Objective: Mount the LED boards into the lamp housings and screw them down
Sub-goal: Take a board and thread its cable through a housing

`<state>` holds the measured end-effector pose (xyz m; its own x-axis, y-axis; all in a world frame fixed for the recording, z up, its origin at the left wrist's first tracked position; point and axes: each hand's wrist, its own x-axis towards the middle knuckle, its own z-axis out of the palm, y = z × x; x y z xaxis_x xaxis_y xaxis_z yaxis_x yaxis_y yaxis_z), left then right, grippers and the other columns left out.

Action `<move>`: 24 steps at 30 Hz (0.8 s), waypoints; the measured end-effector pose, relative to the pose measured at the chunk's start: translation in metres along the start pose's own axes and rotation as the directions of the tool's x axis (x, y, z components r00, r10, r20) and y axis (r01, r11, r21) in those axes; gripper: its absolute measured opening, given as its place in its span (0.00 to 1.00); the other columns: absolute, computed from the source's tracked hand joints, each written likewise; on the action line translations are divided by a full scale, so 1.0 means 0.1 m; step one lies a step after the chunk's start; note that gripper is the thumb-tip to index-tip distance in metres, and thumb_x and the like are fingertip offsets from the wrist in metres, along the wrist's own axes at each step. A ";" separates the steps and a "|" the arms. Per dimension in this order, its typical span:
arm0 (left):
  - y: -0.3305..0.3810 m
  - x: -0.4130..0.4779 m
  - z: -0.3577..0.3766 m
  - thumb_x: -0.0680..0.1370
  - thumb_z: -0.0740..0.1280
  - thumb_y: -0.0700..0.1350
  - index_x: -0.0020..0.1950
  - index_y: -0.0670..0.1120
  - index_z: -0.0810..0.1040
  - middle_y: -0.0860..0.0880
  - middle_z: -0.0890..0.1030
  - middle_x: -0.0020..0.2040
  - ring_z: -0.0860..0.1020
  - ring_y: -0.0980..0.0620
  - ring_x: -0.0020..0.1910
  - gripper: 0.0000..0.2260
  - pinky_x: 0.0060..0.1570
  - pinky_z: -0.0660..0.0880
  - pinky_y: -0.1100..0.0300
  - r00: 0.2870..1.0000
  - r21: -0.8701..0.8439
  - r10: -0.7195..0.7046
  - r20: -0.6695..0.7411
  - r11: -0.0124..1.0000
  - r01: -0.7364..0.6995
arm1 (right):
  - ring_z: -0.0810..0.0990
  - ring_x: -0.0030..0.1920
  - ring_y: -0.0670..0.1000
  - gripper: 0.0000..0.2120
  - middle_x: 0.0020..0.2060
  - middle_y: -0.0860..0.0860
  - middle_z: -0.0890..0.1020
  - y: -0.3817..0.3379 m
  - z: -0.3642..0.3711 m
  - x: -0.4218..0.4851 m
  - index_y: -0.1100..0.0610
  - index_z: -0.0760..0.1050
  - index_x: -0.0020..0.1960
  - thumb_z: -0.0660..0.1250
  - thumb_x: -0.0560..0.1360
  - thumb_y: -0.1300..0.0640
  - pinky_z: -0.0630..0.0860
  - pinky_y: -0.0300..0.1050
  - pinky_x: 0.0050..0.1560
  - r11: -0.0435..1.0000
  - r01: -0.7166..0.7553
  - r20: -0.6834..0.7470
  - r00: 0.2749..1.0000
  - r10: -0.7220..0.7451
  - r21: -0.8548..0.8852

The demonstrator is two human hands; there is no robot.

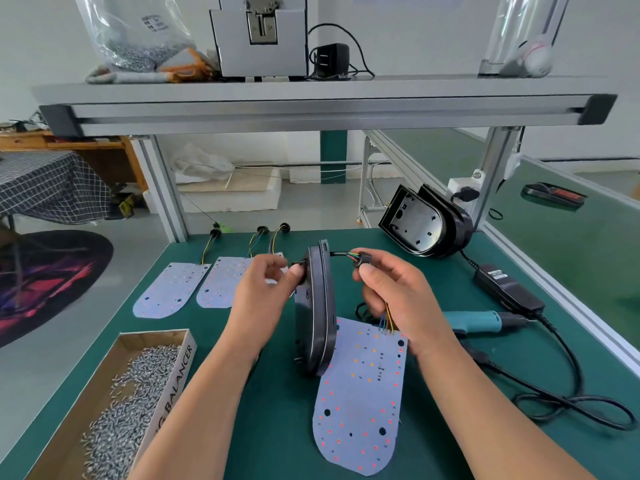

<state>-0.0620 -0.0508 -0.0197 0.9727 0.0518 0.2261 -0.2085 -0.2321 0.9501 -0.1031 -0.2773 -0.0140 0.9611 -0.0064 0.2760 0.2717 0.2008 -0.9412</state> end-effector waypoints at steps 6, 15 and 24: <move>-0.01 -0.03 0.02 0.78 0.71 0.63 0.51 0.43 0.83 0.47 0.76 0.37 0.69 0.50 0.36 0.22 0.38 0.66 0.55 0.992 -0.222 -0.051 0.118 0.972 0.076 | 0.69 0.28 0.48 0.11 0.49 0.55 0.87 0.04 -0.01 -0.02 0.52 0.84 0.63 0.65 0.86 0.57 0.67 0.41 0.30 0.994 -0.026 0.001 1.000 0.027 -0.108; -0.09 0.05 0.09 0.85 0.70 0.50 0.53 0.53 0.86 0.52 0.77 0.38 0.71 0.53 0.38 0.05 0.48 0.70 0.54 0.999 -0.359 -0.028 0.021 0.933 0.033 | 0.76 0.32 0.50 0.12 0.45 0.54 0.86 0.08 -0.01 0.01 0.58 0.83 0.64 0.67 0.84 0.65 0.73 0.40 0.31 0.988 -0.096 0.007 0.995 0.098 -0.119; -0.02 0.02 0.27 0.88 0.63 0.50 0.51 0.48 0.77 0.51 0.84 0.41 0.81 0.55 0.35 0.09 0.32 0.78 0.62 0.989 -0.439 -0.106 -0.107 0.897 0.048 | 0.86 0.43 0.54 0.13 0.43 0.52 0.85 0.14 0.15 0.10 0.58 0.82 0.65 0.68 0.83 0.68 0.84 0.45 0.44 0.999 -0.038 0.048 0.998 0.040 -0.032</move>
<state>-0.0572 -0.0763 -0.0266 0.9729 0.1794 0.1462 -0.1846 0.2211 0.9576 -0.0909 -0.2604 -0.0213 0.9676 0.0488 0.2477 0.2364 0.1697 -0.9567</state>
